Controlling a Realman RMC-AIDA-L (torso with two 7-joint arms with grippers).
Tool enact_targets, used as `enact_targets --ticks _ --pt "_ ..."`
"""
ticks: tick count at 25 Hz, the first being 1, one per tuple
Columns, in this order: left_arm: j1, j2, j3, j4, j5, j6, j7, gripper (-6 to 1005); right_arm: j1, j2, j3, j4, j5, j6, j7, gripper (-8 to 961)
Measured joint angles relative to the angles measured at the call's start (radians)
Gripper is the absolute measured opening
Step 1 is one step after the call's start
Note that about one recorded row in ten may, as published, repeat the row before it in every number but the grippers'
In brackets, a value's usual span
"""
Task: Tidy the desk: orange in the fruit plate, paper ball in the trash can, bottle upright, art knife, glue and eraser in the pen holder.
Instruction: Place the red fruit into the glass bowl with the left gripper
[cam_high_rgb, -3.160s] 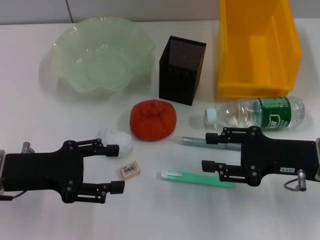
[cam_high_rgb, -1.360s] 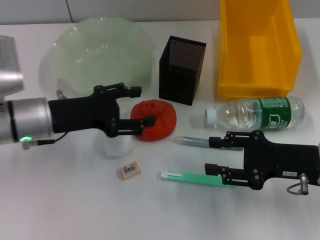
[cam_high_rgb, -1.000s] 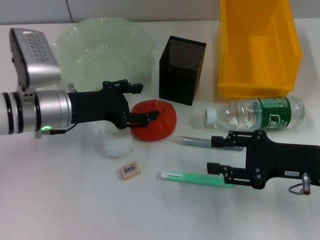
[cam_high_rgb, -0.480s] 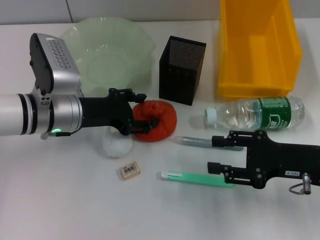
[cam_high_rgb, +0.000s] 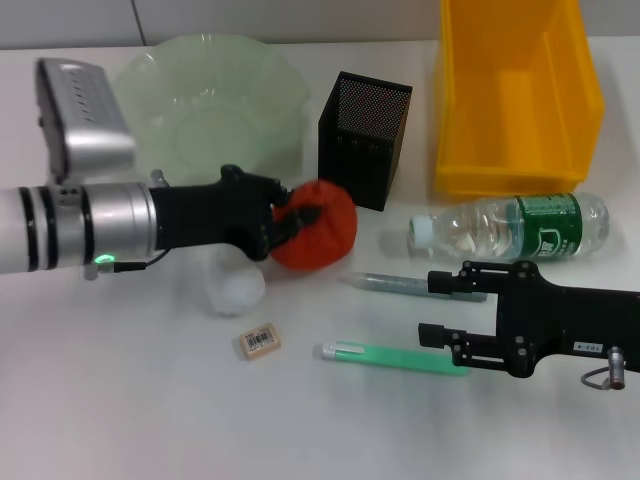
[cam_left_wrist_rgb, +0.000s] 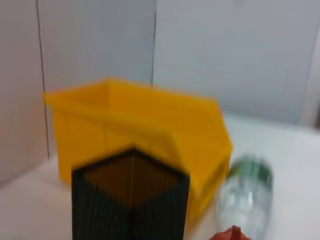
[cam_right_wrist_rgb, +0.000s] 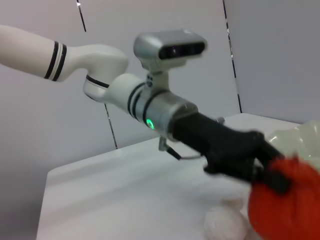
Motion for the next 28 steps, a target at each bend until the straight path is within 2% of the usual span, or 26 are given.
enact_targets --ticks 2,4,6,7,8,9,12,17,19,28 --pt "0.011 0.002 -0.015 0.003 -0.036 0.028 0.003 287 0.000 0.000 0.000 0.000 0.000 0.000 0.000 633" --pt "0.052 0.001 -0.099 0.006 -0.169 0.092 0.030 225 0.000 0.001 0.000 0.000 0.000 0.000 -0.001 633" --pt "0.059 0.000 -0.117 0.002 -0.197 0.097 0.038 164 -0.001 0.002 0.000 0.000 0.000 -0.002 -0.001 632" --pt "0.073 -0.002 -0.154 -0.033 -0.304 0.088 0.077 133 -0.001 0.002 0.000 0.000 0.000 -0.003 -0.001 632" --pt "0.075 -0.003 -0.159 -0.044 -0.328 0.083 0.087 124 -0.001 0.003 0.000 0.000 -0.001 -0.005 -0.001 632" --pt "0.075 -0.002 -0.166 -0.074 -0.388 0.060 0.119 116 -0.001 0.003 0.000 0.000 -0.001 -0.007 -0.001 632" --pt "0.072 -0.002 -0.169 -0.099 -0.441 0.015 0.153 90 -0.002 0.004 0.000 0.000 -0.001 -0.008 -0.001 633" --pt "0.043 -0.005 -0.170 -0.141 -0.484 -0.126 0.176 50 -0.002 0.006 0.000 0.000 -0.001 -0.009 -0.001 633" --pt "0.028 -0.006 -0.171 -0.170 -0.503 -0.185 0.210 87 -0.002 0.007 0.000 0.000 -0.002 -0.010 -0.001 633" --pt "0.016 -0.009 -0.171 -0.191 -0.518 -0.232 0.234 263 -0.002 0.008 -0.002 0.000 -0.002 -0.009 -0.001 632"
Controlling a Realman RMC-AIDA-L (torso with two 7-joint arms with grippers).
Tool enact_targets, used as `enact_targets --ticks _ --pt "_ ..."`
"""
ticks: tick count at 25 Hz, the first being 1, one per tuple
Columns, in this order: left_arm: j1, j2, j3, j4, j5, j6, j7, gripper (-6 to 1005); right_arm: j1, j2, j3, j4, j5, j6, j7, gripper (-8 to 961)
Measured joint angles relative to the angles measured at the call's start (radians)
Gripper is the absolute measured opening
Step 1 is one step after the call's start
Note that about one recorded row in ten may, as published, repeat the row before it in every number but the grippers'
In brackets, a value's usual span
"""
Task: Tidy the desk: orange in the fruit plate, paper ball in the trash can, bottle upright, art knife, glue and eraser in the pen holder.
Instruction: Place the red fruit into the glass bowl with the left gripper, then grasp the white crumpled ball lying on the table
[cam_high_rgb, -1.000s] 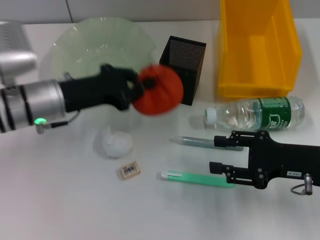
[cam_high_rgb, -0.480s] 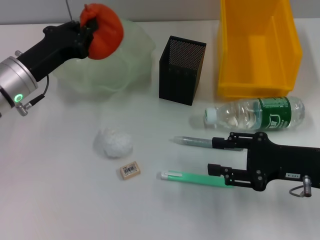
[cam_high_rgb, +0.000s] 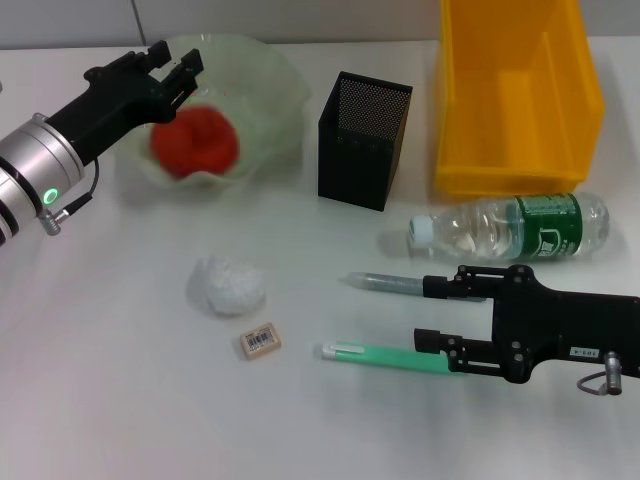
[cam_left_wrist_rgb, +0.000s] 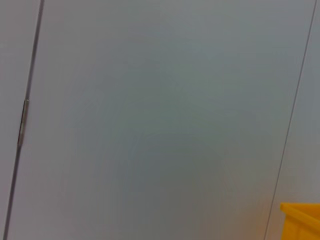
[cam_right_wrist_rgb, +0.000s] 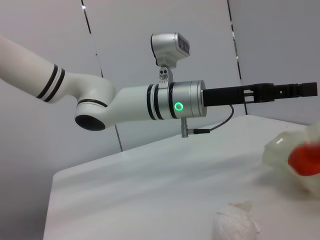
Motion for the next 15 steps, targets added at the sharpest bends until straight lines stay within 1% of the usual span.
enact_targets --ticks 5,6,8,9,10,11,12,13,14,15 --pt "0.009 0.002 -0.002 0.000 -0.009 0.046 -0.010 366 0.000 0.000 0.001 0.000 0.000 0.000 0.000 632" --pt "0.032 0.010 0.005 0.014 -0.008 0.142 -0.047 387 0.000 -0.001 0.002 0.000 0.000 0.000 -0.001 632" --pt "0.044 0.014 0.013 0.026 0.001 0.188 -0.069 625 0.000 -0.002 0.002 -0.001 0.000 0.001 -0.001 632" --pt "0.056 0.019 0.022 0.039 0.015 0.238 -0.091 659 0.000 -0.003 0.002 -0.001 0.000 0.002 -0.001 632" --pt "0.056 0.019 0.022 0.039 0.015 0.238 -0.091 694 0.000 -0.003 0.002 -0.001 0.000 0.002 -0.001 632" --pt "0.104 0.040 0.058 0.094 0.082 0.383 -0.147 728 0.001 -0.004 0.002 -0.001 0.000 0.004 -0.001 632" --pt "0.124 0.050 0.066 0.119 0.123 0.432 -0.163 763 0.002 -0.005 0.002 -0.001 0.000 0.005 -0.001 632" --pt "0.136 0.056 0.071 0.134 0.153 0.465 -0.176 797 0.002 -0.005 0.002 -0.001 0.000 0.005 -0.001 632" --pt "0.136 0.056 0.071 0.134 0.153 0.465 -0.176 805 0.004 -0.006 0.002 -0.002 0.000 0.007 -0.001 632" --pt "0.151 0.067 0.071 0.157 0.222 0.508 -0.203 813 0.004 -0.006 0.002 -0.002 0.000 0.007 -0.001 632"
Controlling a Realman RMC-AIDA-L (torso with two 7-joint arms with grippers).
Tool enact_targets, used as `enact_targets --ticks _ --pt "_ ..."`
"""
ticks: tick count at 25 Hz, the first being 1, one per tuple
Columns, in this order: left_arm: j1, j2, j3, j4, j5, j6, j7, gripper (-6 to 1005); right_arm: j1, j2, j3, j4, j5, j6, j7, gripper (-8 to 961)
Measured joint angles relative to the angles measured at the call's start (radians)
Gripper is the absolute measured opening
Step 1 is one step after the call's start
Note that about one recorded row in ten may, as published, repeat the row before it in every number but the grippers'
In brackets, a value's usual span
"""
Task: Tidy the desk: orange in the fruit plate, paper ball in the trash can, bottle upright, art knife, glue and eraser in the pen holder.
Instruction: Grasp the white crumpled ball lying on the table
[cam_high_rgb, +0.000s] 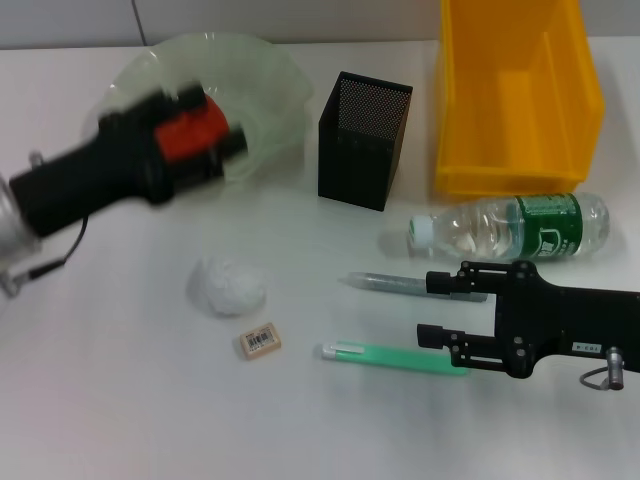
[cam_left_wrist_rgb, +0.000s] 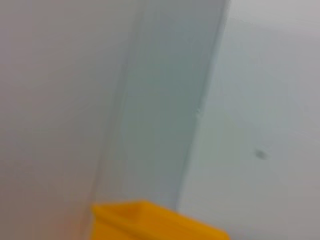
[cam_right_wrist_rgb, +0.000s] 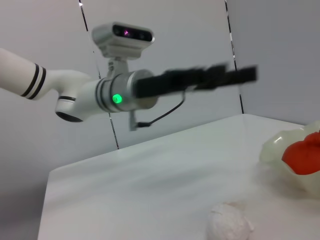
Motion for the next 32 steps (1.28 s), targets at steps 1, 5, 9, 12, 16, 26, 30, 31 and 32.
enact_targets --ticks 1,5,9,12,16,26,30,31,32 --pt "0.003 0.004 0.000 0.005 0.028 0.011 -0.011 821 0.000 0.000 0.000 0.000 0.000 0.000 0.000 632" --pt "0.009 0.024 -0.006 0.016 0.209 0.034 -0.050 845 0.003 0.000 0.000 -0.001 0.000 0.000 0.000 633" --pt "0.009 0.025 -0.013 0.017 0.269 0.019 -0.049 843 0.003 0.000 0.000 -0.001 0.000 0.000 0.000 633" --pt "0.008 0.025 -0.014 0.018 0.349 -0.026 -0.044 841 0.003 0.000 0.000 -0.002 0.000 0.000 0.000 633" --pt "-0.006 0.012 -0.013 0.021 0.429 -0.088 -0.043 838 0.002 0.000 0.000 -0.003 0.000 0.000 0.000 633" --pt "-0.013 -0.026 -0.003 0.048 0.467 -0.169 -0.022 832 -0.002 -0.002 0.000 -0.002 0.000 0.000 0.000 633" --pt "-0.014 -0.042 -0.003 0.064 0.502 -0.196 -0.013 829 -0.003 -0.002 0.000 -0.003 0.000 0.000 0.000 633" --pt "-0.014 -0.042 -0.003 0.064 0.502 -0.196 -0.013 829 -0.003 -0.002 0.000 -0.003 0.000 0.000 0.000 633" --pt "-0.014 -0.046 -0.004 0.069 0.511 -0.203 -0.012 828 -0.003 -0.002 0.000 -0.003 0.000 0.000 0.001 633"
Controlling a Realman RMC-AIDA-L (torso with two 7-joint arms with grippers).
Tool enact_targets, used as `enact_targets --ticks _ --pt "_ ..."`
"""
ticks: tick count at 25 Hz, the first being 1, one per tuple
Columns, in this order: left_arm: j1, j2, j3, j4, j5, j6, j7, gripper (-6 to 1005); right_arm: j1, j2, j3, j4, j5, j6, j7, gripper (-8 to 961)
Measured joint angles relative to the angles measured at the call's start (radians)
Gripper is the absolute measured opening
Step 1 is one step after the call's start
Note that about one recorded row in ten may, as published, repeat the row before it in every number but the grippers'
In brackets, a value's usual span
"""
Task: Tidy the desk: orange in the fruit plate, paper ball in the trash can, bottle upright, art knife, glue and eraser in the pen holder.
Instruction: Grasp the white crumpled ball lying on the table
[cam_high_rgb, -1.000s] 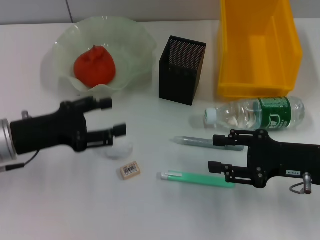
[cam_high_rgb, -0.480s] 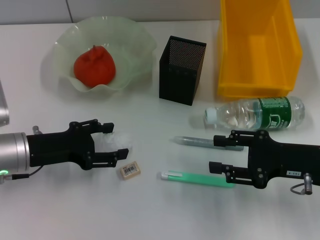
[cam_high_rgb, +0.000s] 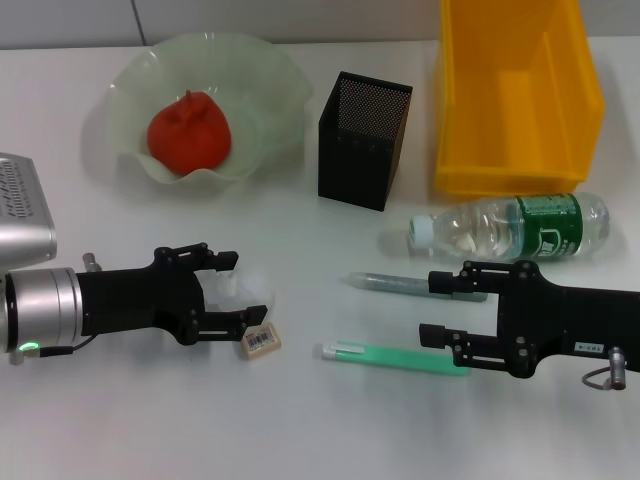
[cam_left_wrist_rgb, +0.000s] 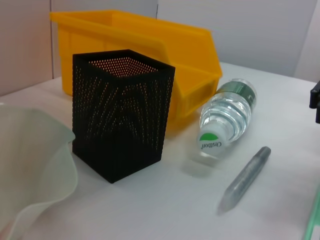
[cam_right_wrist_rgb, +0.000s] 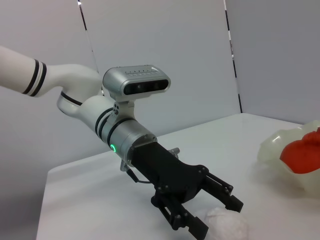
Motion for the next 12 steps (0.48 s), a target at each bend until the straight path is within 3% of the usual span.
enact_targets --ticks 6,12 --pt "-0.004 -0.002 0.000 0.009 0.017 -0.006 0.010 824 0.000 0.000 0.000 0.001 0.001 0.000 0.002 632" --pt "-0.009 -0.004 0.000 0.016 0.029 -0.010 0.010 693 0.000 0.000 0.000 0.000 0.003 0.000 0.004 632"
